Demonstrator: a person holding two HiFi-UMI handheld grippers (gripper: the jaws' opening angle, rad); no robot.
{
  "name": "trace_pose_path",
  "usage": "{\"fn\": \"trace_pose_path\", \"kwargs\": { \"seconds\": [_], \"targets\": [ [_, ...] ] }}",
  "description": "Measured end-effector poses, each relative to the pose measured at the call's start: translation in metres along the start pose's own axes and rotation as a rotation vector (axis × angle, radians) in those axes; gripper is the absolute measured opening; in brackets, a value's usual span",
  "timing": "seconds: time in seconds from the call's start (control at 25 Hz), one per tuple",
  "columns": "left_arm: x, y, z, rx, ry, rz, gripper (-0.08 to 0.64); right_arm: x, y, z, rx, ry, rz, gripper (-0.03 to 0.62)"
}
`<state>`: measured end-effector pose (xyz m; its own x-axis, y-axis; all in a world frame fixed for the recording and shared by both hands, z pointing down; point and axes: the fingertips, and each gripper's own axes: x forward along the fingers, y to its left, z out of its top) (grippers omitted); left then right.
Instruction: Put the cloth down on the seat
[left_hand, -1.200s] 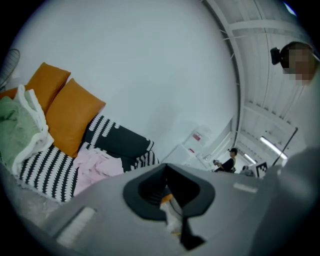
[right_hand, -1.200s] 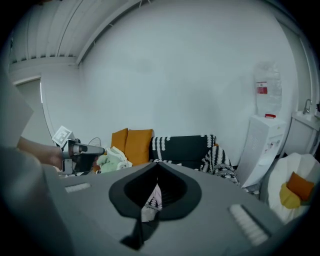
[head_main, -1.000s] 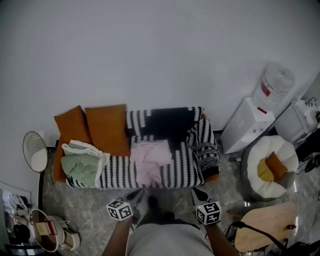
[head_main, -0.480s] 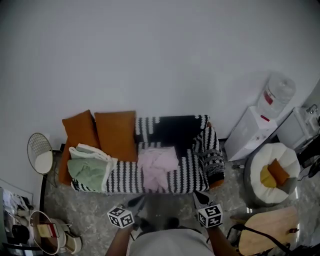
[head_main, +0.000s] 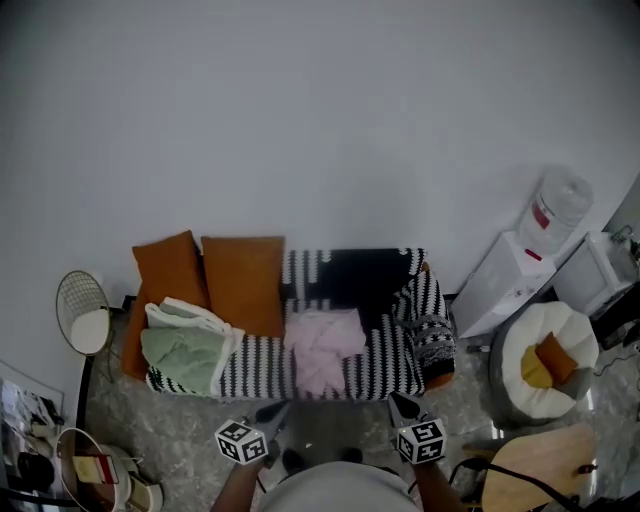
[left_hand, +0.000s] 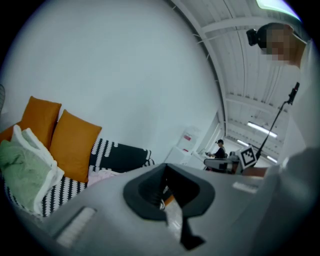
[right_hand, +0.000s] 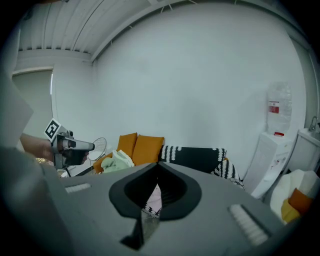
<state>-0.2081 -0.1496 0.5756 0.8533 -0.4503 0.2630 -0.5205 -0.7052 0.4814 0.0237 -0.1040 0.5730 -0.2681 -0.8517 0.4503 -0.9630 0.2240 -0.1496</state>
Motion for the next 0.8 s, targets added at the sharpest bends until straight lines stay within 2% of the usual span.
{"fn": "trace_pose_path", "kwargs": {
  "seconds": [0.36, 0.8],
  "targets": [
    [-0.01, 0.011, 0.01, 0.012, 0.008, -0.02, 0.002, 0.008, 0.016, 0.013, -0.015, -0.017, -0.011, 0.005],
    [-0.014, 0.013, 0.011, 0.023, 0.0, -0.03, 0.002, 0.005, 0.019, 0.008, -0.007, -0.024, -0.026, 0.005]
  ]
}}
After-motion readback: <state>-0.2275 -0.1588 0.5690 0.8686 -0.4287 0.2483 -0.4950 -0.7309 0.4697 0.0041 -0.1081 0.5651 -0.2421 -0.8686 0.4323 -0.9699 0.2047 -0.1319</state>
